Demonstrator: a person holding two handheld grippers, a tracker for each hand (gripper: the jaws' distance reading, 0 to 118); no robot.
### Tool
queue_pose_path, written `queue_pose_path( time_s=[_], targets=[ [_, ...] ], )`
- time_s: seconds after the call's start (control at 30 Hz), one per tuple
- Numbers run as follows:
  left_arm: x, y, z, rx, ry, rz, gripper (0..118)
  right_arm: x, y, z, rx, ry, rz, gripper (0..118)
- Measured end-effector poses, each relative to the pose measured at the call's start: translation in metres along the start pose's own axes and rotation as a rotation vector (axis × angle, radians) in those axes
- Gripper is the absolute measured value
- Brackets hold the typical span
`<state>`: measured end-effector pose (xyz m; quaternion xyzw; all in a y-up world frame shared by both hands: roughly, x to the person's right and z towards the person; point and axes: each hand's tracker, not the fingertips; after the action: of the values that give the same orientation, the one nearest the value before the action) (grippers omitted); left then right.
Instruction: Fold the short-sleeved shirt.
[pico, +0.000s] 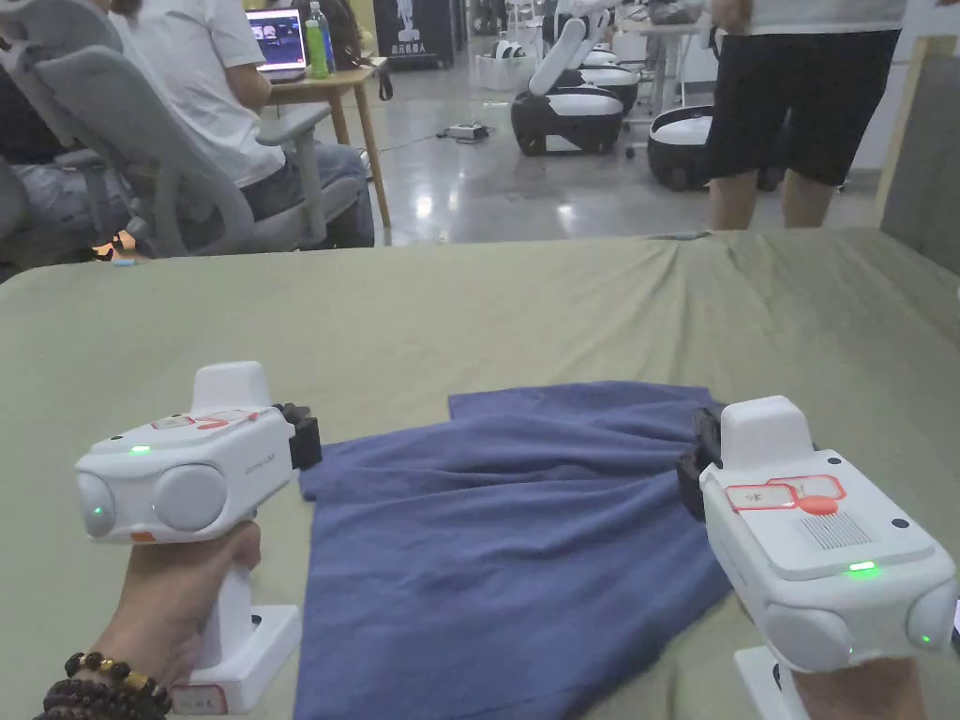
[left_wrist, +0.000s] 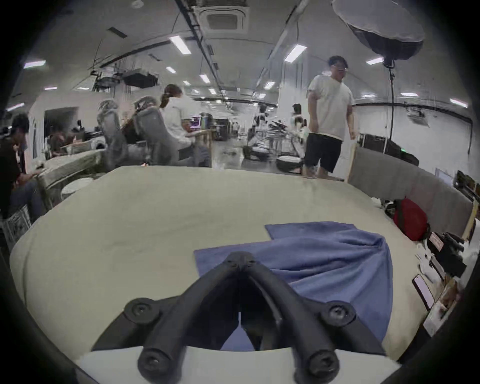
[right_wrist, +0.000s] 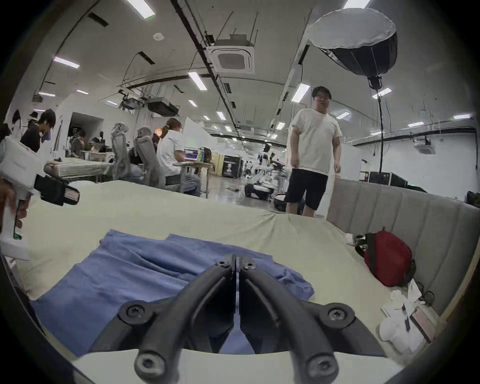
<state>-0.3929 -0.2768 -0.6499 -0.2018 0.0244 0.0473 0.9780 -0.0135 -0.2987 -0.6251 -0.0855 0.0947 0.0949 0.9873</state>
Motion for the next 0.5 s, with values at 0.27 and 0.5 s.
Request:
queue_pose_path(
  time_s=[0.27,0.5],
  targets=[
    [-0.027,0.021,-0.111,-0.255,0.083,0.031,112,-0.001,0.0,-0.01,-0.01,0.027,0.016,3],
    [-0.033,-0.002,-0.207,-0.45,0.143,-0.076,103,0.01,-0.014,-0.037,-0.065,0.02,0.036,3]
  ],
)
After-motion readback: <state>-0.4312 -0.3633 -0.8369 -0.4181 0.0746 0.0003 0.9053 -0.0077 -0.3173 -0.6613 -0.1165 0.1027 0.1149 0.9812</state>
